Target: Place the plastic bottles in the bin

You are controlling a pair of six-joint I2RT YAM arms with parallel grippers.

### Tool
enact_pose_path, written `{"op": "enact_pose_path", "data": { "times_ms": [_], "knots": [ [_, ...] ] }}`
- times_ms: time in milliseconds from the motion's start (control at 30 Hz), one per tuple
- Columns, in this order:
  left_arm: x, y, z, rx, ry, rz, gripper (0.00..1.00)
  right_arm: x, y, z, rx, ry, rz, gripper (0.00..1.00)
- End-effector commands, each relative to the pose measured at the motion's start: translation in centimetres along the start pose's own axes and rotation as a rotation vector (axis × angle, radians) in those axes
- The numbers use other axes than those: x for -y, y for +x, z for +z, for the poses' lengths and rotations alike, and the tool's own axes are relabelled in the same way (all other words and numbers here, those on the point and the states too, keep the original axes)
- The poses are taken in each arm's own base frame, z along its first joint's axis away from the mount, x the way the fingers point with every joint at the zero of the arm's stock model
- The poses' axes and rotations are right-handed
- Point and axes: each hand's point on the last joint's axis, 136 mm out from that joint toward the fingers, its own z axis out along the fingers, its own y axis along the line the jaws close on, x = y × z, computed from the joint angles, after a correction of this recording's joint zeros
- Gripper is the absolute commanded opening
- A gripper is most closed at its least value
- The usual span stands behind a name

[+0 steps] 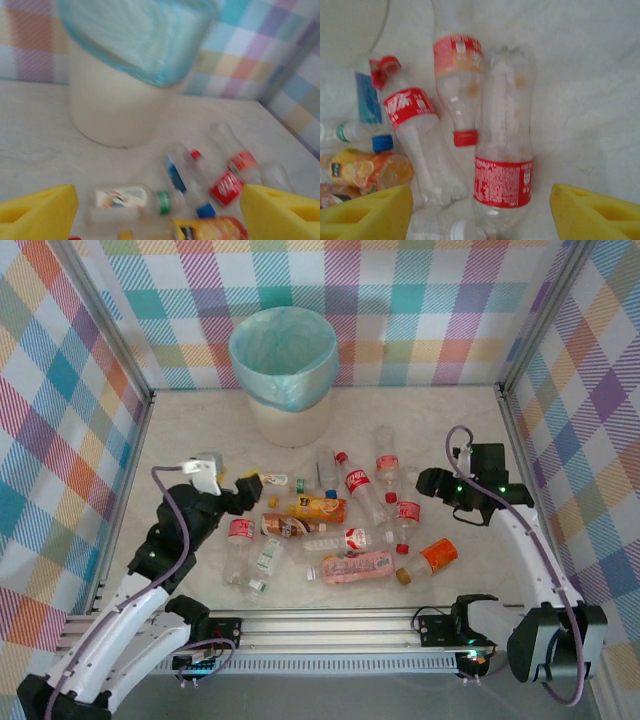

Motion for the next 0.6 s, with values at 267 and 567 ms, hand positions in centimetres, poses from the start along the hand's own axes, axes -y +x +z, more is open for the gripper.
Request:
{"op": "enact_pose_path", "data": {
  "times_ms": [267,567],
  "knots": [
    [12.4,3.7,2.9,-0.249,0.251,0.226,0.86,0.5,2.2,5.0,-0.208,0.058,-0.022,0.82],
    [18.3,4.6,5.5,-0.363,0.361,0.278,0.87,1.9,2.9,8.5,-0.290,0.093,-0.005,0.85]
  ]
}}
